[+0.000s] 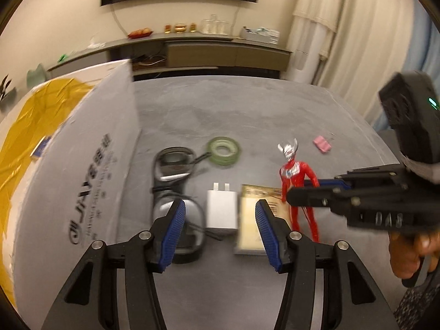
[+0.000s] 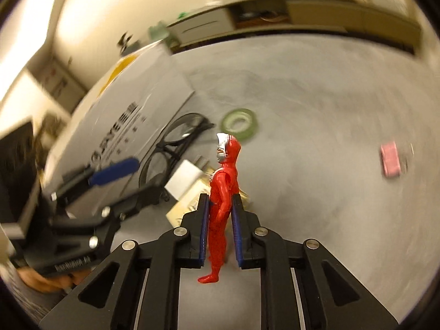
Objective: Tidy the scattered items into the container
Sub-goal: 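Grasp the red toy figure with the right tool while the left grasps the tissue pack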
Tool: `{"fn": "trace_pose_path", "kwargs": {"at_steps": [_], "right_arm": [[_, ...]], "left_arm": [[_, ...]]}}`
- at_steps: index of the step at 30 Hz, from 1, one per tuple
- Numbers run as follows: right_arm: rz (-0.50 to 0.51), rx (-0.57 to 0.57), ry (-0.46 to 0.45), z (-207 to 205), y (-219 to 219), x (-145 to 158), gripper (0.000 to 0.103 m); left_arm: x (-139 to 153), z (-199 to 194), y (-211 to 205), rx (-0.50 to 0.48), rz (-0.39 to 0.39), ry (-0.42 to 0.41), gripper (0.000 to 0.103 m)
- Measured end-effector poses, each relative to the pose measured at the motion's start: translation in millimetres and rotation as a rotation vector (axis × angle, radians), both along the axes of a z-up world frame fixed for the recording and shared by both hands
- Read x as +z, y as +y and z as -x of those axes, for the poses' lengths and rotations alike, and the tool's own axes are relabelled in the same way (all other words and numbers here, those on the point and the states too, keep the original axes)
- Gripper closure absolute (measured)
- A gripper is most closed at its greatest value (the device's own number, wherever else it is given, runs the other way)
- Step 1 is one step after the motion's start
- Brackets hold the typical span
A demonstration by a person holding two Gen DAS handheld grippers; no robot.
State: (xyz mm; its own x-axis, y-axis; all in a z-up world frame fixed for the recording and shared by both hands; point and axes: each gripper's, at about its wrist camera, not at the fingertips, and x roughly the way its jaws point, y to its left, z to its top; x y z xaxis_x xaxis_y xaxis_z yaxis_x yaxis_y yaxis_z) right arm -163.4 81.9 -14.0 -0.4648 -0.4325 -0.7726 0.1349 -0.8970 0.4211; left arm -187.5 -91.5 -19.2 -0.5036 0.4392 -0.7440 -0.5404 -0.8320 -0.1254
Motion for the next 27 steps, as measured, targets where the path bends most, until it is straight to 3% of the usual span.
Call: {"fn": "trace_pose_path", "kwargs": {"at_steps": [3, 5, 8, 14, 18, 24, 25, 26, 27], "right_arm": [[0.075, -0.060, -0.051, -5.6, 22.0, -9.6, 0.086], [0.064, -0.081, -0.064, -7.3, 28.7, -13.4, 0.086], [0.022, -0.096, -0.076, -11.2, 32.8, -16.0, 0.086], [-0.095, -0.090, -0.074, -12.6, 34.8, -23.0, 0.076], [-0.124, -0.076, -0.052, -13.0, 33.7, -25.5, 0.067], [-0.239, -0.033, 0.020, -16.8, 16.5, -25.7, 0.066], [-0.248, -0.028, 0.023, -17.3, 15.2, -25.8, 0.069], [-0.244, -0.024, 0.021, -17.8, 15.4, -25.5, 0.072], [-0.222, -0.025, 0.016, -17.9, 16.9, -25.0, 0.083]], "left_arm": [[0.4, -7.4, 11.9, -0.050, 0.001, -0.006, 0.049], [-2.8, -13.0, 23.9, -0.092, 0.017, -0.004, 0.048], [-11.9, -17.2, 40.2, -0.124, 0.060, 0.001, 0.044], [-37.0, -7.5, 56.5, -0.113, 0.131, -0.018, 0.042], [-46.4, 2.1, 56.5, -0.094, 0.124, -0.035, 0.038], [-51.3, 3.7, 65.2, -0.117, 0.128, -0.010, 0.031], [-51.3, 3.8, 65.2, -0.121, 0.127, -0.011, 0.031], [-50.4, 3.1, 62.9, -0.124, 0.125, -0.007, 0.043], [-48.9, 2.1, 62.0, -0.128, 0.122, 0.002, 0.051]]}}
